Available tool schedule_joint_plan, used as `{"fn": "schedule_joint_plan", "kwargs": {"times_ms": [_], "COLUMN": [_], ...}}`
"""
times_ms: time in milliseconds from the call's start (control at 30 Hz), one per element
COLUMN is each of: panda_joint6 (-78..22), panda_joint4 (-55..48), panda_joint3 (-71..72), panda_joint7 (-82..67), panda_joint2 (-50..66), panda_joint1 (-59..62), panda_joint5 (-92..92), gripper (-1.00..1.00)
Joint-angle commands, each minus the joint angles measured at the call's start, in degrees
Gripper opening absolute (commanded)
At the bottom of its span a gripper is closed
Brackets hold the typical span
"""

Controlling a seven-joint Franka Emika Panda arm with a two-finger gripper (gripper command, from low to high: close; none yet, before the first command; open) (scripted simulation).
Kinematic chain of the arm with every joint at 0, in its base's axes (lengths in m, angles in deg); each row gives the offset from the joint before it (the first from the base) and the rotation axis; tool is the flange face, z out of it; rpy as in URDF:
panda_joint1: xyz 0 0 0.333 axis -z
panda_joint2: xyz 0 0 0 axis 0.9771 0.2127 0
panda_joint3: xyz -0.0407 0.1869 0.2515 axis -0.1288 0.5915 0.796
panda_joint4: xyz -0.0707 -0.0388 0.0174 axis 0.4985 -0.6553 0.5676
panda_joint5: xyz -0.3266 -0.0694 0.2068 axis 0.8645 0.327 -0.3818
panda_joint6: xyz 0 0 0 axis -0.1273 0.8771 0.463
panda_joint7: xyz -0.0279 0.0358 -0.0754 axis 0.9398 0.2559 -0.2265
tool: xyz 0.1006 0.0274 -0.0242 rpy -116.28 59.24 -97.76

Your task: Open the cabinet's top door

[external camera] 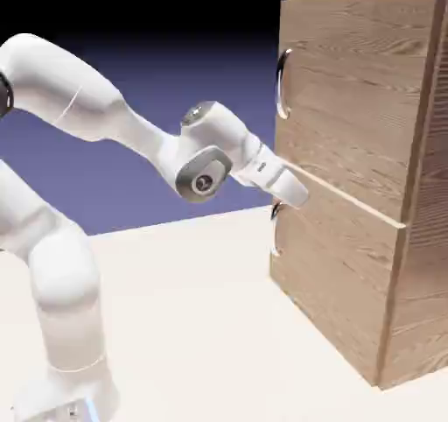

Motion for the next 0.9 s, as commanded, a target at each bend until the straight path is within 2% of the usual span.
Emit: {"fn": "schedule_joint_plan", "kwargs": {"times_ms": [0,867], "panda_joint6": [-0.62,-16.82], "panda_joint4": [-0.59,-16.03], "panda_joint3": [1.31,35.42], "panda_joint7": [-0.65,-17.62], "panda_joint2": [-1.48,-39.9], "panda_joint1": [1.51,40.69], "panda_joint5": [-2.5,-67.29], "gripper": [0.0,0.0]}}
